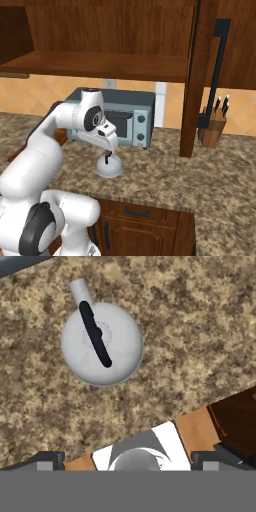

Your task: Pick the kettle from the counter and place it on the tray. Then pick the mug from the cabinet and place it on the tray. Then close the cabinet doors.

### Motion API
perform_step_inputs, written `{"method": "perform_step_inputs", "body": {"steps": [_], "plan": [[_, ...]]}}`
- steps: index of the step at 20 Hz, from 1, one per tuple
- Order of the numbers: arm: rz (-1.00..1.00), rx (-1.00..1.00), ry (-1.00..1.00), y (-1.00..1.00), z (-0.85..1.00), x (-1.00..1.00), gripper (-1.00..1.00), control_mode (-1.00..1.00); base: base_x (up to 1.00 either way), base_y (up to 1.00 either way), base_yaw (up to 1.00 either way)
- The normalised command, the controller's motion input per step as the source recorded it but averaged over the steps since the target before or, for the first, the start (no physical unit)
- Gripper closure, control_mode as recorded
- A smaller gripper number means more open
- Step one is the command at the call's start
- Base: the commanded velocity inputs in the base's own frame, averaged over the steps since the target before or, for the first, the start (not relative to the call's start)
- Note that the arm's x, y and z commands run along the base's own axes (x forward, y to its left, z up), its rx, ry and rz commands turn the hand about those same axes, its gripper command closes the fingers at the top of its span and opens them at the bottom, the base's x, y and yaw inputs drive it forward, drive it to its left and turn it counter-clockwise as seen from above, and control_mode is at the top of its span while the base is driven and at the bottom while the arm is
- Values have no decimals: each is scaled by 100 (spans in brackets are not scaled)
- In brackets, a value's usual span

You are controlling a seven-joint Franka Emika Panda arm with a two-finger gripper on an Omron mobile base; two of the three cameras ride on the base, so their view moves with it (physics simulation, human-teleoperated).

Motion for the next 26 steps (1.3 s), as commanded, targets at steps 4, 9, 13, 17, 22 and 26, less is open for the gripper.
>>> {"method": "perform_step_inputs", "body": {"steps": [4,9,13,17,22,26], "plan": [[8,0,0,0,-33,17,-100,-100,0,0,0],[6,0,0,0,-34,25,-100,-100,0,0,0],[7,1,0,0,-29,28,-100,-100,0,0,0],[7,2,0,-3,-25,27,-100,-100,0,0,0],[7,2,0,-1,-32,24,-100,-100,0,0,0],[6,2,0,-3,-27,34,-100,-100,0,0,0]]}}
